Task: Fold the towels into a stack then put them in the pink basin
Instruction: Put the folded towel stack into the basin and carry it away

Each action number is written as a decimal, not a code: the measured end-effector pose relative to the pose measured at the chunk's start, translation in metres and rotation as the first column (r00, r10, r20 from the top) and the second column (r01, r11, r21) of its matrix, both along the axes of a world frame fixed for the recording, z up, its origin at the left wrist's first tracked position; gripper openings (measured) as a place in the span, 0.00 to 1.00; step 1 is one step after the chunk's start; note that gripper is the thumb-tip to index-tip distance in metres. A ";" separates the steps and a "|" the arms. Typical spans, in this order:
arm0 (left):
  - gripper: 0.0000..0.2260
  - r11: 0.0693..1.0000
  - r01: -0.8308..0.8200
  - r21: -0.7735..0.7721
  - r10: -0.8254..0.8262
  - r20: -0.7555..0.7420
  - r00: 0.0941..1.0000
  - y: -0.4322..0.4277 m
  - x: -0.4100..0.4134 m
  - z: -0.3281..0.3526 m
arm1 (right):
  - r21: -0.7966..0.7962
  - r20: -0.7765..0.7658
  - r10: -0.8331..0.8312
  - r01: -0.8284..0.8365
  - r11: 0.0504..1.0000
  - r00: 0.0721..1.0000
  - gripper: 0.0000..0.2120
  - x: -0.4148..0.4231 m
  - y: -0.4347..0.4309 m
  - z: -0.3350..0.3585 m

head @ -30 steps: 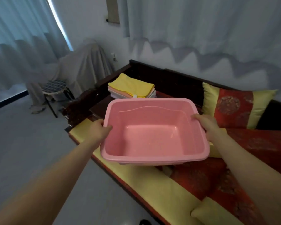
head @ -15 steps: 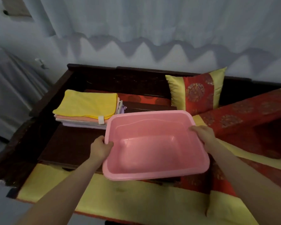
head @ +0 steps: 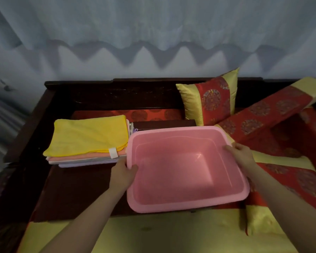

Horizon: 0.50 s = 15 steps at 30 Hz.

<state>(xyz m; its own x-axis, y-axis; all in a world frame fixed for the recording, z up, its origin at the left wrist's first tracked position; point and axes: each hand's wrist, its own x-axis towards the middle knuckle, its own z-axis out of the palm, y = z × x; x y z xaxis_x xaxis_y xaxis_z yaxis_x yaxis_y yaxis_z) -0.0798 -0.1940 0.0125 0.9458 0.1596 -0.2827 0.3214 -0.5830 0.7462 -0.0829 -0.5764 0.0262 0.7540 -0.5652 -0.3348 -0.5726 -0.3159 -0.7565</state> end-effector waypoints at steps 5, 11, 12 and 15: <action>0.24 0.972 0.226 0.058 -0.224 -0.044 0.974 0.039 0.025 0.011 | -0.377 0.012 0.049 -0.041 0.925 0.999 0.22 0.019 0.026 0.038; 0.21 0.997 0.000 0.073 -0.007 0.092 0.996 0.122 0.098 0.028 | -0.123 0.218 0.243 -0.221 0.968 0.945 0.18 0.114 0.162 0.074; 0.20 0.999 -0.016 0.044 0.012 0.096 0.995 0.142 0.111 0.027 | -0.059 0.221 0.249 -0.242 0.968 0.943 0.18 0.132 0.192 0.069; 0.14 0.997 -0.076 -0.008 0.077 0.105 0.991 0.183 0.139 0.026 | 0.094 0.160 0.253 -0.269 0.958 0.954 0.21 0.172 0.257 0.048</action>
<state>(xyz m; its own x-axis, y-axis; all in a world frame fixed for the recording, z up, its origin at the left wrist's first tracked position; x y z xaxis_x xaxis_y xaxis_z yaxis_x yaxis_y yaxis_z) 0.0592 -0.0105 0.0381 0.9554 0.2316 -0.1831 0.2845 -0.5564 0.7807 0.0888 -0.3189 0.0738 0.9152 -0.3067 -0.2616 -0.3633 -0.3466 -0.8648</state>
